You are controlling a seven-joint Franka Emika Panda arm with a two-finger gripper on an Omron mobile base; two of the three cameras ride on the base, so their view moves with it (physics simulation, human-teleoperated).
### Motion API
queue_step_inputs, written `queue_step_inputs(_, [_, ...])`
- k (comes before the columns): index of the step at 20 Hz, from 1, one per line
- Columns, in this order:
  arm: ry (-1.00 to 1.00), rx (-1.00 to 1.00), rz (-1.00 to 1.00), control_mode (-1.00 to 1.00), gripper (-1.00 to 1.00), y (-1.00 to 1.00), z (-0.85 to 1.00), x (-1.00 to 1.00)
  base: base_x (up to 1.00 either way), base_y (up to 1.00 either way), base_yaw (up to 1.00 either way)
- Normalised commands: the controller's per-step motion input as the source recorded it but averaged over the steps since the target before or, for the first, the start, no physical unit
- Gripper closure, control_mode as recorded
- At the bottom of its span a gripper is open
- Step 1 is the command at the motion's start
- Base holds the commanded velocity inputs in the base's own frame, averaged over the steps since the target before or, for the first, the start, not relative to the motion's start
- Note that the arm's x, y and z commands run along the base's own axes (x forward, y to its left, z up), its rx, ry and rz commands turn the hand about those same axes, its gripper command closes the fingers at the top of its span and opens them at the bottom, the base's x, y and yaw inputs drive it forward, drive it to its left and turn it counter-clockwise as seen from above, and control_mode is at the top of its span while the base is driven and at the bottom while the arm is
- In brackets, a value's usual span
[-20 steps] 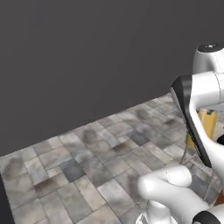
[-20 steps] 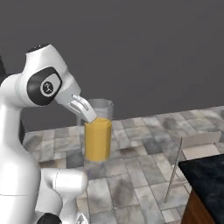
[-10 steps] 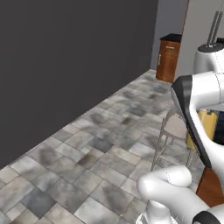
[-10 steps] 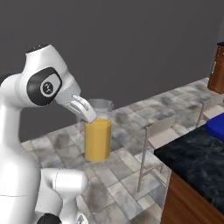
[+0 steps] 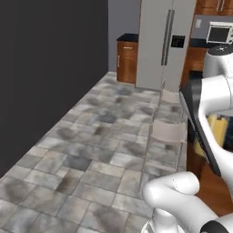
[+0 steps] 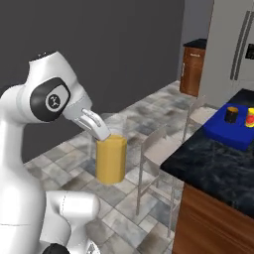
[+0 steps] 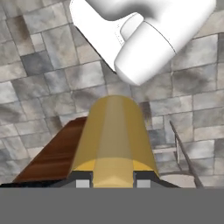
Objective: There is a tray on the dining counter. Grab the cup, mug, and pitcher and place them on the tray. The pitcher may be placed next to the tray if it cannot fit the tray.
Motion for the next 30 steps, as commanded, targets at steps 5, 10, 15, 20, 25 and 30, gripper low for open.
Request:
queue_step_inputs(5, [0.0,0.0,0.0,1.0,1.0,0.0,0.0,0.0,0.09,0.85,-0.32])
queue_step_inputs(10, [0.0,0.0,0.0,1.0,1.0,0.0,0.0,0.0,0.13,0.99,-0.29])
queue_step_inputs(15, [0.0,0.0,0.0,1.0,1.0,0.0,0.0,0.0,0.34,1.0,-0.33])
queue_step_inputs(20, [0.0,0.0,0.0,1.0,1.0,0.0,0.0,0.0,0.56,0.88,-0.39])
queue_step_inputs(25, [0.0,0.0,0.0,1.0,1.0,0.0,0.0,0.0,0.65,0.7,-0.46])
queue_step_inputs(30, [0.0,0.0,0.0,1.0,1.0,0.0,0.0,0.0,0.68,0.58,-0.51])
